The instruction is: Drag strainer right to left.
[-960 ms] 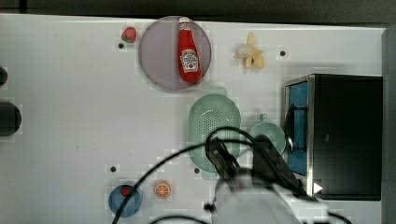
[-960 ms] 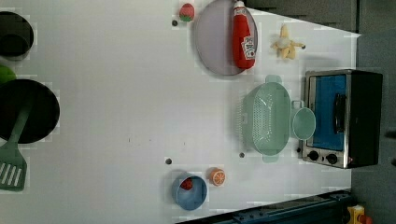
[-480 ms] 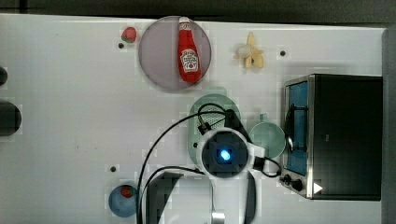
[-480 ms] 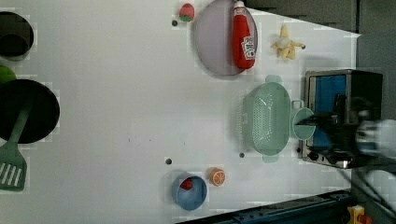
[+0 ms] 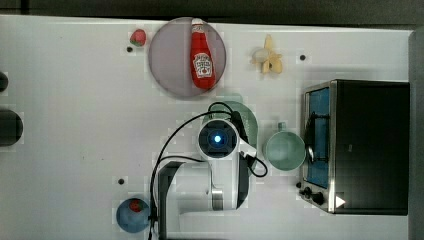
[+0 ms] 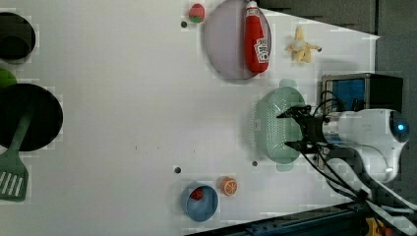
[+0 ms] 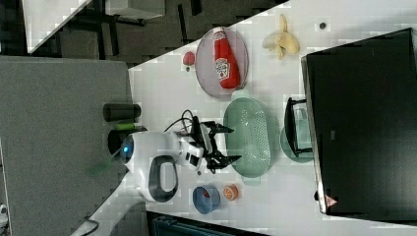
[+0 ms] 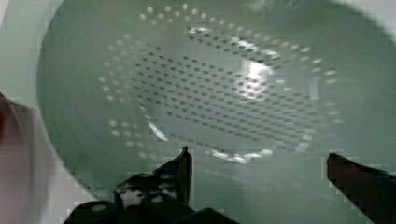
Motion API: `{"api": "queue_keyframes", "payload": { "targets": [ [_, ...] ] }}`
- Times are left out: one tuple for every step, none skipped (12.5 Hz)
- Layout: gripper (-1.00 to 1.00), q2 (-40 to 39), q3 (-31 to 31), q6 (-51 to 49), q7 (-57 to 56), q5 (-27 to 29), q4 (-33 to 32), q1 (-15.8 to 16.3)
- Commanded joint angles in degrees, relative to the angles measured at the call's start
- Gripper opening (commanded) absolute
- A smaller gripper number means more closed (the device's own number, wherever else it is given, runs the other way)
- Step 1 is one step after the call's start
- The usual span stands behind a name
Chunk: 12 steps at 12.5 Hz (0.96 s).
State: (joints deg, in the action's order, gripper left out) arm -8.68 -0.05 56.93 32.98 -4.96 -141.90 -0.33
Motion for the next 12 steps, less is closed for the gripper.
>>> {"api": "queue_keyframes", "payload": {
  "targets": [
    [1.00,-3.2,0.7,8.2,9.1,1.5,-0.4,0.5],
    [1.00,-5.5,0.7,10.8,9.7,1.5,-0.4,0.6],
    [1.00,-7.5,0.7,12.8,10.1,1.5,-0.3,0.7],
    [1.00,-9.1,0.8,14.2,10.3,1.5,-0.4,0.8],
    [1.00,-10.4,0.9,15.8,10.3,1.6,-0.4,0.8],
    [1.00,-11.4,1.0,17.1,10.5,1.7,-0.3,0.9],
    [1.00,-12.1,1.1,17.8,11.4,2.1,-0.3,1.1],
    [1.00,-12.5,1.3,18.0,12.5,2.2,-0.3,1.5],
    [1.00,-12.6,1.6,18.0,13.7,2.3,-0.3,2.0],
    [1.00,-12.7,2.1,18.0,15.2,2.3,-0.3,2.5],
    [1.00,-12.7,2.3,18.0,17.0,2.3,-0.2,3.2],
    [1.00,-12.8,2.6,18.0,18.0,2.3,-0.1,3.9]
  ]
}}
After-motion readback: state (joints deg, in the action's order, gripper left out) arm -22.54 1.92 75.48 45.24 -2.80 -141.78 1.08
